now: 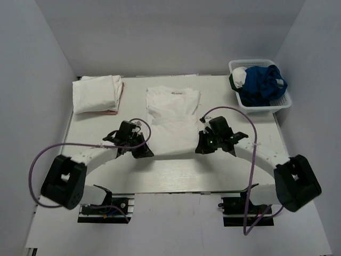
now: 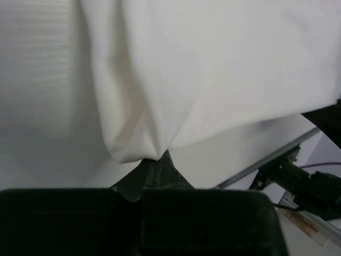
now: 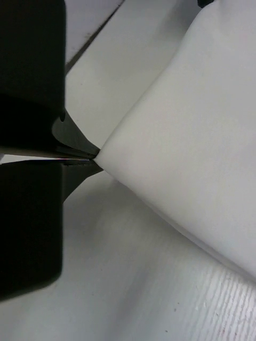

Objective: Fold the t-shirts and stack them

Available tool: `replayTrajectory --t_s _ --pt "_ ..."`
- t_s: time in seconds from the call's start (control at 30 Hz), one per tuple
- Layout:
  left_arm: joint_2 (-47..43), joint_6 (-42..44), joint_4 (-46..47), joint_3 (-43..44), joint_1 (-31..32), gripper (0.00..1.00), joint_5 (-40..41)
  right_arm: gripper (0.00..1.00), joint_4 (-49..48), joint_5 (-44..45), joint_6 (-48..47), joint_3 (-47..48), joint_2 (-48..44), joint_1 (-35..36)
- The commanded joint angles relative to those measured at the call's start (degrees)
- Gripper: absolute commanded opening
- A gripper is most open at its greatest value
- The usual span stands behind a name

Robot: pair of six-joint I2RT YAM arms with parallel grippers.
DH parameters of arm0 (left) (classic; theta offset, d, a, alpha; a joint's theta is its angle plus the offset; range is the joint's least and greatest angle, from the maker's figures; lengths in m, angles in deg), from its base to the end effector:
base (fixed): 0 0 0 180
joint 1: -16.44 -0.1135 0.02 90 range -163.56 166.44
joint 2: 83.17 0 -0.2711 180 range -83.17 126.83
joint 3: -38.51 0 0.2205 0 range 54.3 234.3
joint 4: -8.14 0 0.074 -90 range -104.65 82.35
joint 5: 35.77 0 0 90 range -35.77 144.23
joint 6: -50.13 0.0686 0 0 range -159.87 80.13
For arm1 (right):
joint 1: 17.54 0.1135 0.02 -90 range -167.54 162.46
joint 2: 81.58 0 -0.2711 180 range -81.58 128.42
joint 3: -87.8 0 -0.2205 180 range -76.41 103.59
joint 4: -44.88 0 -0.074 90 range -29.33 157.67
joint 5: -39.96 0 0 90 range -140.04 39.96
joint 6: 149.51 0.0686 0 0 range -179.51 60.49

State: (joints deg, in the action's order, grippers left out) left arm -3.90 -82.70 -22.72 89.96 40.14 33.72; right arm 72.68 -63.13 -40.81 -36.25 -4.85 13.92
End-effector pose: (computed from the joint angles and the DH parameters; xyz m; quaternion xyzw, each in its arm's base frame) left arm 0.2068 -0.1170 0.1588 -0.1101 0.9423 -0.2890 0.1281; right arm 0.2112 0.1474 0.1935 -0.1433 0.9191 0.2455 0.2730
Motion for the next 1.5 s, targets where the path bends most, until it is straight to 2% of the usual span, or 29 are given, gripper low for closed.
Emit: replayTrajectory --t_s 0.0,0.1,0.17,0.27,0.4,0.6,0.67,0.83,1.27,1.47 --pt "-9.2 -2.9 -4.5 -0.1 2.1 0.00 0.6 0.00 8.3 -3.5 -3.0 -0.4 -5.8 0.8" --pt "-18.7 -4.1 -9.6 -0.1 2.7 0.00 2.2 0.00 11.3 -4.8 -1.6 -0.4 -11.1 1.3" --pt "-23.8 -4.8 -12.2 3.3 3.2 0.00 4.2 0.00 10.9 -3.8 1.1 0.0 -16.2 1.3" --pt "-25.4 -4.8 -13.8 7.2 3.2 0.00 6.4 0.00 9.5 -1.9 3.0 4.4 -19.2 1.0" --pt "-23.4 -3.1 -13.8 13.8 3.2 0.00 11.8 0.00 10.4 5.1 3.8 11.5 -16.8 0.5" --pt "-15.1 -2.6 -15.9 25.0 2.0 0.00 21.4 0.00 9.5 8.6 4.1 21.6 -7.7 -1.4" --pt "-11.4 -3.7 -17.9 30.0 1.5 0.00 28.3 0.00 9.3 9.7 3.7 23.5 -3.7 -2.9" --pt "-1.6 -2.3 -20.6 40.4 1.5 0.00 34.2 0.00 9.4 8.5 3.4 31.6 4.0 -5.5" --pt "23.9 0.6 -19.6 60.8 -4.4 0.00 31.0 0.00 9.3 4.9 3.3 43.5 20.9 -12.7" --pt "36.1 1.3 -18.7 70.5 -7.3 0.00 25.5 0.00 13.1 5.3 2.0 56.2 32.4 -14.4"
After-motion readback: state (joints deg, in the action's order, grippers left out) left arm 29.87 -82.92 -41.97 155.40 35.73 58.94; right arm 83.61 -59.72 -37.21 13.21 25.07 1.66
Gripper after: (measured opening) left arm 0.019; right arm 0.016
